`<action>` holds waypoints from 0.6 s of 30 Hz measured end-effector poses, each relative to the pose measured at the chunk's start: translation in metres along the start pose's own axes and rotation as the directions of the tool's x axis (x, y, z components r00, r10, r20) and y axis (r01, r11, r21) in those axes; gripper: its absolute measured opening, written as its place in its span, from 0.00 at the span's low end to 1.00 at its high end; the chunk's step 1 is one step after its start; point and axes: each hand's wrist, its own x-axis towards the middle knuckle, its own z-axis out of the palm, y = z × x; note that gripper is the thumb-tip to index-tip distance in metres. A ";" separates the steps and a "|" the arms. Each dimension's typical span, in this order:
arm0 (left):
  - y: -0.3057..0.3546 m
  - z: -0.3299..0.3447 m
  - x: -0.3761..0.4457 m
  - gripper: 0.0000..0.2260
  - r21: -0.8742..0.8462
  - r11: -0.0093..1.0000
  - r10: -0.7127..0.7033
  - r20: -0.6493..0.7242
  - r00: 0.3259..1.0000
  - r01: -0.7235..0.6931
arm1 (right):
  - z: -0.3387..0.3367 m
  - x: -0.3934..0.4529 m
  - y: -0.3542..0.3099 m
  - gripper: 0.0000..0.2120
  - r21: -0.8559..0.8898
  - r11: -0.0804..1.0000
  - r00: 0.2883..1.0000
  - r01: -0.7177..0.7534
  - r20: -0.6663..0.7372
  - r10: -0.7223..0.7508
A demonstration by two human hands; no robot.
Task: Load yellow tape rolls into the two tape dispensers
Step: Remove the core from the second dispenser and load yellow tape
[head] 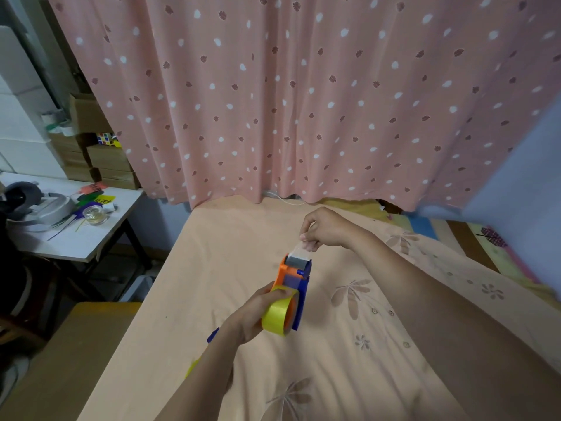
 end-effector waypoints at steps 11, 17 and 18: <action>-0.006 0.001 -0.009 0.22 0.082 0.994 -0.079 0.091 0.993 0.071 | 0.003 -0.003 0.026 0.03 0.155 0.975 0.986 -0.158 -0.035 0.166; -0.003 -0.008 -0.015 0.24 0.040 0.996 -0.089 0.153 0.984 0.083 | 0.000 -0.003 0.027 0.04 0.287 0.930 0.968 -0.231 -0.026 0.248; -0.004 -0.011 -0.016 0.25 0.046 0.995 -0.099 0.157 0.983 0.092 | -0.001 -0.003 0.028 0.04 0.303 0.924 0.966 -0.234 -0.030 0.255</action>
